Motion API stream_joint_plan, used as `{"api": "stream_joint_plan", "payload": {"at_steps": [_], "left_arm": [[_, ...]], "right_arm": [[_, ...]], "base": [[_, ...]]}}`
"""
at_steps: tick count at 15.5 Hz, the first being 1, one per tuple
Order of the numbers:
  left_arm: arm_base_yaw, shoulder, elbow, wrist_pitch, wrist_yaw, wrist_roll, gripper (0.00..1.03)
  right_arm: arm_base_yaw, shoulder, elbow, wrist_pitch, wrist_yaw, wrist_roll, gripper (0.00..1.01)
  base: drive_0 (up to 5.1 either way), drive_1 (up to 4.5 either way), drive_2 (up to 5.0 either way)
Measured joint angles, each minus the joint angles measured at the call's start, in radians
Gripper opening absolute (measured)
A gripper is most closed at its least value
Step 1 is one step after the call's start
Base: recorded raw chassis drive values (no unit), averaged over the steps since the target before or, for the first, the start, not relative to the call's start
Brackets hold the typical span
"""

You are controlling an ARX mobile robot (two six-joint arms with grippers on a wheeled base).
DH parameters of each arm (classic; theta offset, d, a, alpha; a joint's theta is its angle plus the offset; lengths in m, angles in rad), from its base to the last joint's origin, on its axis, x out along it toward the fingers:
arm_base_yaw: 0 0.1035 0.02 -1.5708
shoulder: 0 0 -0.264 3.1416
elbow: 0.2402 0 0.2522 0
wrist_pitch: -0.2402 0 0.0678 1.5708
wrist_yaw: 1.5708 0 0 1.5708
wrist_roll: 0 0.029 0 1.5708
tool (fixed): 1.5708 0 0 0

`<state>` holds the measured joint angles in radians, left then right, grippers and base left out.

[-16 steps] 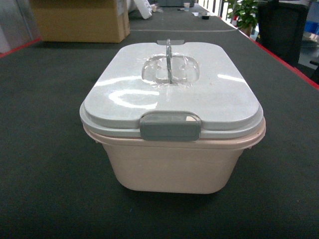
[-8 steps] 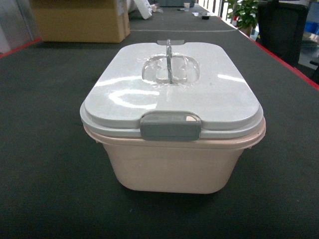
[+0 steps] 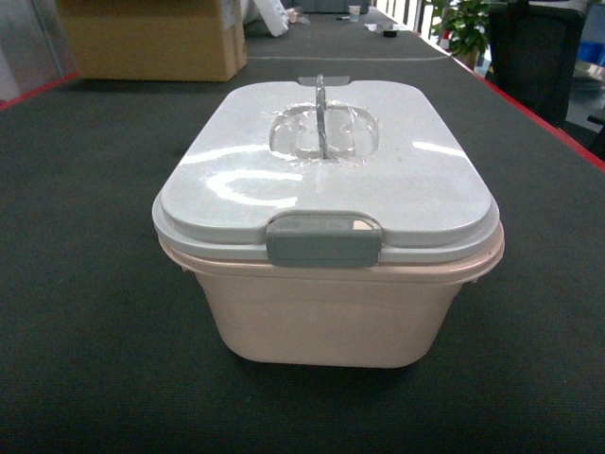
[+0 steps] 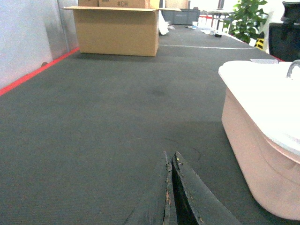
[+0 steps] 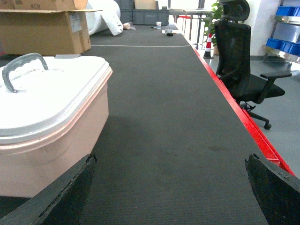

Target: Pick capacitor and pack into box

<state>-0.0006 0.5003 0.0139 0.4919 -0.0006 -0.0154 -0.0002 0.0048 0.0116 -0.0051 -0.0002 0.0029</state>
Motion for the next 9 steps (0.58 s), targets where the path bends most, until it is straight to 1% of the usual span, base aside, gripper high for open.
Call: {"api": "stream_joint_plan", "payload": {"at_steps": [2, 8, 9], "left_arm": [[0.000, -0.083, 0.000, -0.079, 0.000, 0.000, 0.02], [0.000, -0.264, 0.000, -0.254, 0.000, 0.000, 0.02], [0.000, -0.322, 0.000, -0.313, 0.000, 0.000, 0.02]], "right_arm": [[0.000, 0.000, 0.000, 0.000, 0.000, 0.000, 0.98], [0.000, 0.000, 0.000, 0.000, 0.000, 0.000, 0.98], [0.000, 0.000, 0.000, 0.000, 0.000, 0.000, 0.98]], "base": [[0.0, 0.00, 0.0], [0.0, 0.00, 0.0], [0.0, 0.00, 0.0]]}}
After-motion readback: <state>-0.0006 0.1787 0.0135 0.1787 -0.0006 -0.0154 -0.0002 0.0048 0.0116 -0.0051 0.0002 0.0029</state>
